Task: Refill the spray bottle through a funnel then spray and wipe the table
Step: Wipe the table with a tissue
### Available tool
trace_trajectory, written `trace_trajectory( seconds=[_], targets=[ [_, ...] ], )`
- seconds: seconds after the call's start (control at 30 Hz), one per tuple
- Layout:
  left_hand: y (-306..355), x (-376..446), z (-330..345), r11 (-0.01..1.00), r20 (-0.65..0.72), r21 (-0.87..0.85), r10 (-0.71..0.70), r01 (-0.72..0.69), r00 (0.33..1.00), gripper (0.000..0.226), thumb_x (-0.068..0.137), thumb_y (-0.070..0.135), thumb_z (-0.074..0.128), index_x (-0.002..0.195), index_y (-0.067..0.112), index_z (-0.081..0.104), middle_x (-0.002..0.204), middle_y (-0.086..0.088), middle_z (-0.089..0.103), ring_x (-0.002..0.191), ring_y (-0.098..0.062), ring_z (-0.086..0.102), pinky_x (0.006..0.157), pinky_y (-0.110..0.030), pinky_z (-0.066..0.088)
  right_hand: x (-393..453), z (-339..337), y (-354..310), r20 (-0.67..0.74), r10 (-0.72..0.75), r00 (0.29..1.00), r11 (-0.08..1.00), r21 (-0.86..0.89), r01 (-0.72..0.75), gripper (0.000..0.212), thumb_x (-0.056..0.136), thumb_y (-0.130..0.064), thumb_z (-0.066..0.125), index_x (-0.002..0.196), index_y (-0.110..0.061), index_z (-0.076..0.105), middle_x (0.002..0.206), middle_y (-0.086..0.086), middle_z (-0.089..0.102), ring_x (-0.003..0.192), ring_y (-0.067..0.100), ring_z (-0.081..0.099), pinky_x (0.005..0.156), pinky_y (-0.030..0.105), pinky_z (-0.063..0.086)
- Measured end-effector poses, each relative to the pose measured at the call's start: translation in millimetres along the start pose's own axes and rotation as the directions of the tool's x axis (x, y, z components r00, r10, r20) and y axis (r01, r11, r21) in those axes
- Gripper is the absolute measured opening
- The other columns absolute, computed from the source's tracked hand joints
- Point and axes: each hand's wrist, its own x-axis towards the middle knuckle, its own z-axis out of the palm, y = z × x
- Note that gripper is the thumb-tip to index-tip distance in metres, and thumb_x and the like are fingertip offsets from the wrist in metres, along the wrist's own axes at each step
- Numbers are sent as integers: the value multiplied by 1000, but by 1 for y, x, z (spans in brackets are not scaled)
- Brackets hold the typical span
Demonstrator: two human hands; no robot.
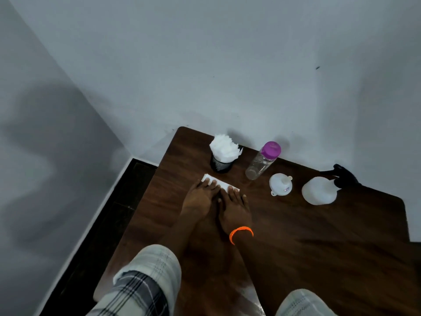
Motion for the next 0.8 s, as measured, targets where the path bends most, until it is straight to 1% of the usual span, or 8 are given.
trace_trajectory(
  seconds=[0.07, 0.13, 0.2, 0.37, 0.47, 0.6, 0.7, 0.8],
  targets=[
    [14, 11, -7, 999, -37, -35, 30, -31, 999, 62, 99, 49, 17, 154, 28, 37, 166, 3, 27, 154, -19, 17, 118, -38, 16, 2, -9, 11, -3, 39, 999, 999, 16, -39, 65, 97, -46, 16, 149, -28, 50, 156, 6, 47, 149, 24, 37, 124, 45, 15],
    [26, 20, -11, 997, -60, -41, 55, -58, 997, 51, 103, 42, 34, 152, 28, 40, 166, 4, 27, 154, -17, 18, 111, -39, 20, 1, -17, 22, 19, 61, 998, 998, 4, -61, 71, 94, -48, 8, 154, -30, 41, 161, 5, 38, 153, 22, 28, 125, 45, 12],
    [36, 29, -15, 995, -49, -54, 81, -84, 995, 49, 104, 34, 42, 153, 28, 39, 167, 5, 23, 155, -16, 14, 110, -38, 21, -1, -21, 31, 35, 82, 996, 997, -5, -82, 73, 93, -48, 3, 157, -30, 34, 164, 4, 33, 155, 21, 22, 125, 44, 8],
    [47, 60, -12, 986, 64, 11, 165, -166, 984, 52, 107, 30, 38, 158, 26, 29, 169, 5, 12, 156, -17, 3, 115, -35, 15, -5, -24, 43, -28, 184, 983, 982, 49, -182, 68, 96, -45, 14, 152, -25, 45, 158, 7, 44, 151, 24, 33, 124, 46, 18],
    [52, 74, -13, 978, 95, 74, 188, -196, 978, 54, 106, 34, 39, 158, 27, 28, 170, 5, 9, 156, -19, 3, 118, -39, 17, -2, -28, 45, -5, 215, 977, 974, 69, -214, 69, 96, -46, 11, 153, -26, 42, 161, 6, 39, 152, 22, 29, 125, 45, 14],
    [55, 81, -16, 965, 84, 111, 231, -240, 969, 55, 106, 32, 38, 159, 26, 26, 170, 3, 9, 156, -20, 4, 119, -40, 18, 4, -36, 55, 12, 227, 974, 972, 68, -227, 52, 107, -41, 28, 156, -26, 36, 165, 4, 31, 155, 20, 21, 126, 43, 8],
    [58, 75, -12, 972, 61, 89, 214, -218, 975, 54, 107, 30, 36, 159, 25, 25, 170, 2, 10, 156, -20, 4, 120, -37, 14, 3, -42, 60, 30, 207, 978, 975, 75, -208, 51, 108, -40, 30, 157, -27, 35, 166, 4, 29, 156, 19, 18, 127, 42, 6],
    [64, 63, -8, 983, 44, 50, 173, -175, 984, 55, 107, 29, 36, 160, 24, 23, 170, 2, 9, 156, -20, 5, 119, -38, 16, 0, -45, 61, 61, 191, 980, 975, 99, -197, 51, 108, -40, 31, 156, -26, 36, 166, 4, 29, 156, 20, 18, 126, 43, 8]
  ],
)
